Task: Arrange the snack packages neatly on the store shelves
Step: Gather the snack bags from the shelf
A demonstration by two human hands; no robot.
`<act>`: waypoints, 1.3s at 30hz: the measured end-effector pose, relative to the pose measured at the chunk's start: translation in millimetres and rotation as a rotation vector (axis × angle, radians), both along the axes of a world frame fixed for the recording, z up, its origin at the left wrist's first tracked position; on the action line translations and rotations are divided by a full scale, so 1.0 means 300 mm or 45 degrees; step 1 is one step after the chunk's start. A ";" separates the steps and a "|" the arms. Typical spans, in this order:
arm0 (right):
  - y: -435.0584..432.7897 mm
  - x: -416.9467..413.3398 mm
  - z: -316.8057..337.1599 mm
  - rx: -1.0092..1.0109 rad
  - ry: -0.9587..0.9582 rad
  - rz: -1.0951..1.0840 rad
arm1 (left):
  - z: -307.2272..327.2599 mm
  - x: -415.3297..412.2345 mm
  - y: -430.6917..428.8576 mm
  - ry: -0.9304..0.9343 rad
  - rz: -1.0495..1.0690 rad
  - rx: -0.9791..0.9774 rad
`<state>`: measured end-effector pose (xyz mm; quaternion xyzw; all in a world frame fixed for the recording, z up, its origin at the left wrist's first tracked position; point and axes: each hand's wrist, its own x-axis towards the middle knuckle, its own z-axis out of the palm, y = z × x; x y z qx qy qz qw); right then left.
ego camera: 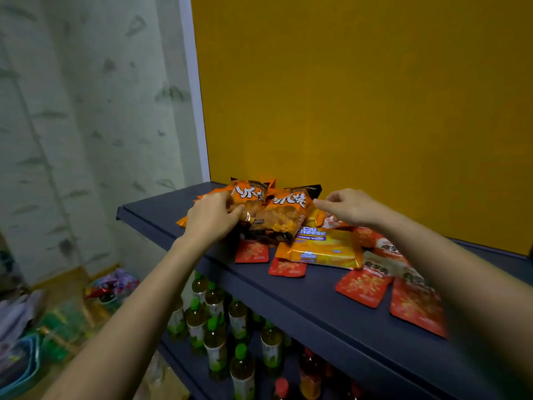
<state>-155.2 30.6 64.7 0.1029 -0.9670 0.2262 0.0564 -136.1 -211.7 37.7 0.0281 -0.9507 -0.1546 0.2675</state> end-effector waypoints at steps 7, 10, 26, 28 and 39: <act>-0.105 -0.099 -0.029 -0.193 -0.116 -0.213 | -0.017 -0.252 -0.117 -0.164 -0.199 0.127; -0.153 -0.125 -0.037 -0.240 -0.185 -0.315 | 0.008 -0.324 -0.136 -0.300 -0.303 0.255; -0.351 -0.150 -0.090 -0.704 -0.115 -0.703 | -0.006 -0.428 -0.164 -0.402 -0.795 0.975; -0.367 -0.134 -0.088 -0.768 -0.075 -0.733 | -0.012 -0.426 -0.168 -0.371 -0.838 1.061; -0.297 0.011 -0.014 -1.215 0.205 -0.771 | 0.087 -0.370 -0.116 -0.637 -1.160 1.619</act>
